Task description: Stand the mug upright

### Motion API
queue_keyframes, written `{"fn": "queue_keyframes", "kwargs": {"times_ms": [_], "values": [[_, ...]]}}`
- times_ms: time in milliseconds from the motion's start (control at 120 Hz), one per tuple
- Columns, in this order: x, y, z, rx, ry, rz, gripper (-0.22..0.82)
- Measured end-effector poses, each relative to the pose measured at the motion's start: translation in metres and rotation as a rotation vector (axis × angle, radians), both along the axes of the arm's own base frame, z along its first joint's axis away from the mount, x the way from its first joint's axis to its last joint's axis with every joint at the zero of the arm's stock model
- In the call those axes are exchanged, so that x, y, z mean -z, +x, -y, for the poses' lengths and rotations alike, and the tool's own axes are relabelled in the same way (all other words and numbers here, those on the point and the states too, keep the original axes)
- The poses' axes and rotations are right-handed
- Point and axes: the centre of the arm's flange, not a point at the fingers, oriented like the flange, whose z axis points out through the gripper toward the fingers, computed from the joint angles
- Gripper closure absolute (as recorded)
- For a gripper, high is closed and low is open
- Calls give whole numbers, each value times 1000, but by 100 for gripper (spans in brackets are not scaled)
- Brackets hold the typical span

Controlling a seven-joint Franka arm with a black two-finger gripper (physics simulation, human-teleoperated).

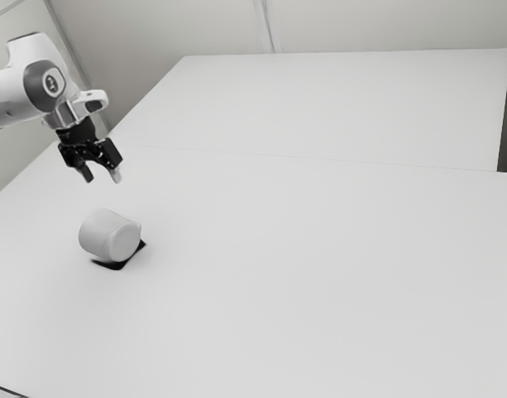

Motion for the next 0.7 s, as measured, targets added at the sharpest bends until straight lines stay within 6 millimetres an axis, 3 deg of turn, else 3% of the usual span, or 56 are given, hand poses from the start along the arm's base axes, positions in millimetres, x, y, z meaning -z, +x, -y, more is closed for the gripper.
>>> {"fn": "queue_keyframes", "kwargs": {"times_ms": [392, 700], "values": [[64, -10, -77, 22, -56, -62, 0], [83, -11, -105, 60, -194, -28, 0]]}}
